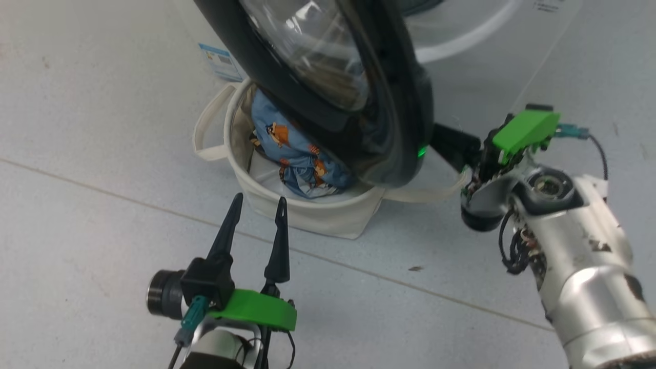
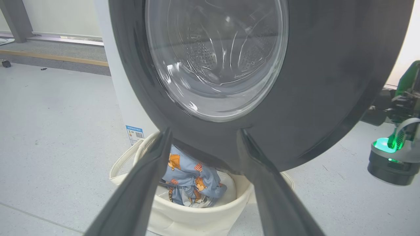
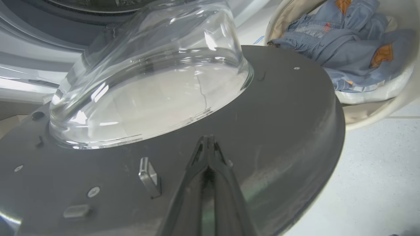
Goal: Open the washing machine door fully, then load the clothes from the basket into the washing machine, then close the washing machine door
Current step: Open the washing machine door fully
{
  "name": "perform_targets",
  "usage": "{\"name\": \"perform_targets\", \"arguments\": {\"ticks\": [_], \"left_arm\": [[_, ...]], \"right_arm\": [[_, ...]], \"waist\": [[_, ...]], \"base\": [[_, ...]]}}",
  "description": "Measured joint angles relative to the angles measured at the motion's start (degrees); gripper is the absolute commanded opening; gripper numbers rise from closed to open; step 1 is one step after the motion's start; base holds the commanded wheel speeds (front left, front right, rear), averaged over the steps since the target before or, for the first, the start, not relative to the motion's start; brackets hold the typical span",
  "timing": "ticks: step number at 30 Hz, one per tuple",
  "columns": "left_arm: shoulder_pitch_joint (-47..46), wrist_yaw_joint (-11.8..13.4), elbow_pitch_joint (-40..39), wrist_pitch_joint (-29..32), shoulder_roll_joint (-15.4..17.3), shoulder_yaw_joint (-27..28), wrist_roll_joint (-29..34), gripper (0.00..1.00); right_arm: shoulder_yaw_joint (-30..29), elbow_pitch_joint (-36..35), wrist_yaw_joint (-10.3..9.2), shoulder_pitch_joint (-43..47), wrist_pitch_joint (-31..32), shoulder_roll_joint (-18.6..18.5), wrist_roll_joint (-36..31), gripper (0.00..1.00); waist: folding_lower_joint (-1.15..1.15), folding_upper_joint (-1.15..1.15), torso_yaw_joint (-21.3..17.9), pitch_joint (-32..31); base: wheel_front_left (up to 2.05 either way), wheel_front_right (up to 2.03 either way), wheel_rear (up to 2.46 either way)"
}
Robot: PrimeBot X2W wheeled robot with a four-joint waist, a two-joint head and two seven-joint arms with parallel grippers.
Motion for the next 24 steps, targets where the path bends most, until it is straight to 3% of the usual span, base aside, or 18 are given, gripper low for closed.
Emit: {"name": "perform_targets", "arguments": {"ticks": [5,7,19,24], "left_arm": [[1.4,-0.09,0.1,0.0,0.01,0.33,0.01,1.0],[3.18,-0.59,0.42,0.0,0.03,1.43,0.52,1.0],[4.08,-0.93,0.45,0.0,0.08,2.41,0.53,1.0],[6.11,-0.94,0.58,0.0,0.1,3.38,0.99,1.0]], "right_arm": [[2.55,-1.64,0.0,3.96,0.0,0.59,1.07,0.0],[6.28,-2.85,0.0,7.15,-0.13,1.05,3.61,0.0],[17.8,-3.97,0.0,8.99,-5.47,1.44,10.65,0.0],[19.48,-3.81,0.0,8.99,-7.19,1.47,11.74,0.0]], "waist": [[0.0,0.0,-0.22,-2.21],[-0.01,0.0,-0.14,-4.04],[0.01,0.0,2.86,-5.86],[0.01,-0.01,3.17,-7.22]], "base": [[0.0,0.0,0.0],[0.0,0.0,0.0],[0.0,0.0,0.0],[0.0,0.0,0.0]]}}
